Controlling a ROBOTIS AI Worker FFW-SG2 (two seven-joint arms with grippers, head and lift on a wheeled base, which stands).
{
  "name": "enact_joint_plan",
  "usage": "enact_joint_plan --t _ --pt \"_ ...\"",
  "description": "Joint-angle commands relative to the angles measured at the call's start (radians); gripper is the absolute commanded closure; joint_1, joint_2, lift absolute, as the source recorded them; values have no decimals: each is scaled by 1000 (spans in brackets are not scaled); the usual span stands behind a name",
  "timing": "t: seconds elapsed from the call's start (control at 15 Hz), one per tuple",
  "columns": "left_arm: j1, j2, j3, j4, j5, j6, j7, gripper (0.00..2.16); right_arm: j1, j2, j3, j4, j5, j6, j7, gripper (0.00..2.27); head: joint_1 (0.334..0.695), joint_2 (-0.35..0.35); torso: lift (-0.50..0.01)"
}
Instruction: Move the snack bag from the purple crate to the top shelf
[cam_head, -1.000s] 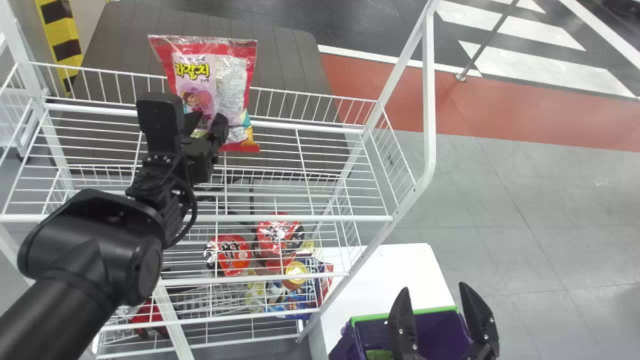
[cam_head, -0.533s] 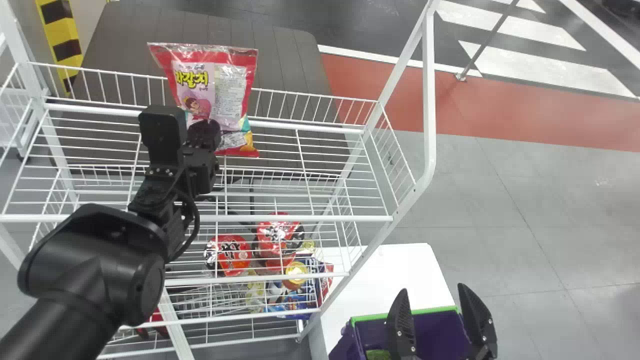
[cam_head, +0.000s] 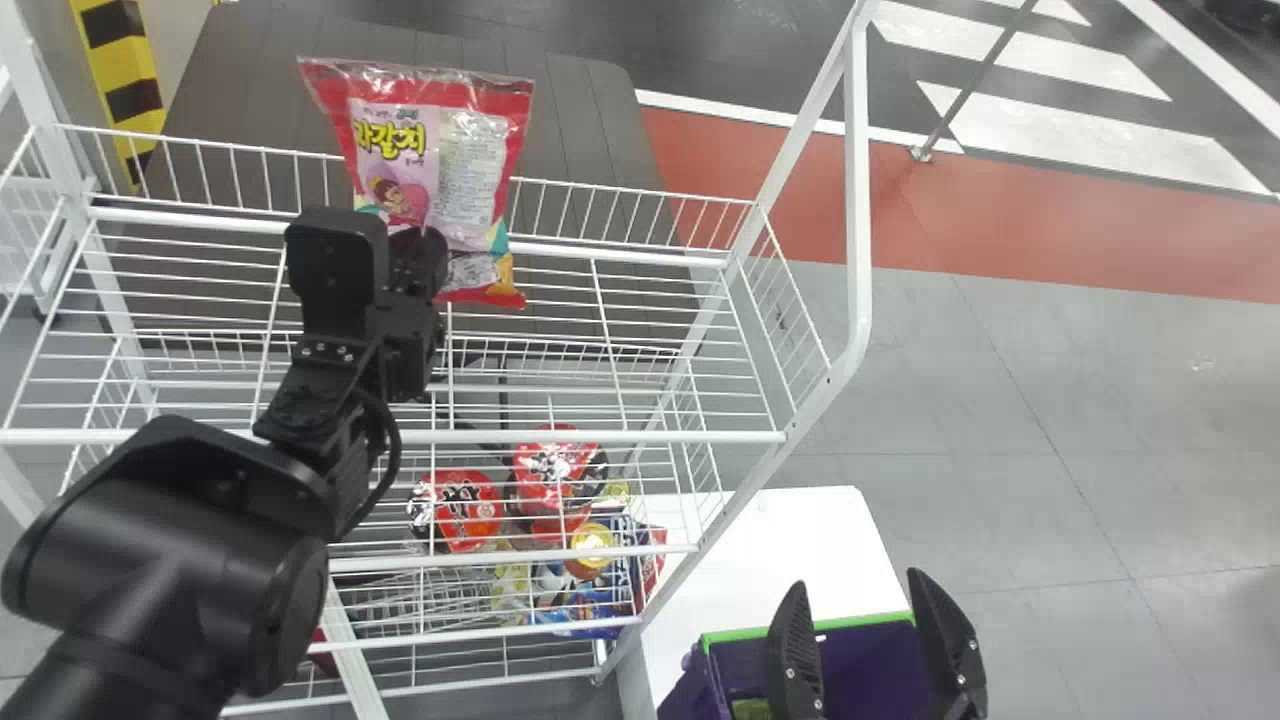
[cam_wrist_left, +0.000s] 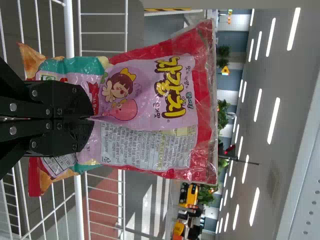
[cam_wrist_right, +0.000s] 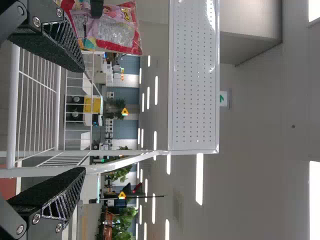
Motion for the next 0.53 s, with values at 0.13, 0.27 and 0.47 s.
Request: enact_joint_plan --t 0.13,0.27,0.47 --pt "14 -3 69 -10 -80 18 -18 1318 0 0 8 2 3 -5 0 124 695 -350 -1" --pt "17 -3 99 -10 -90 18 -21 1318 0 0 8 2 4 -5 0 124 695 -344 -1" --pt "17 -3 175 -3 -116 12 -41 1318 5 0 12 -1 12 -5 0 124 695 -309 -1"
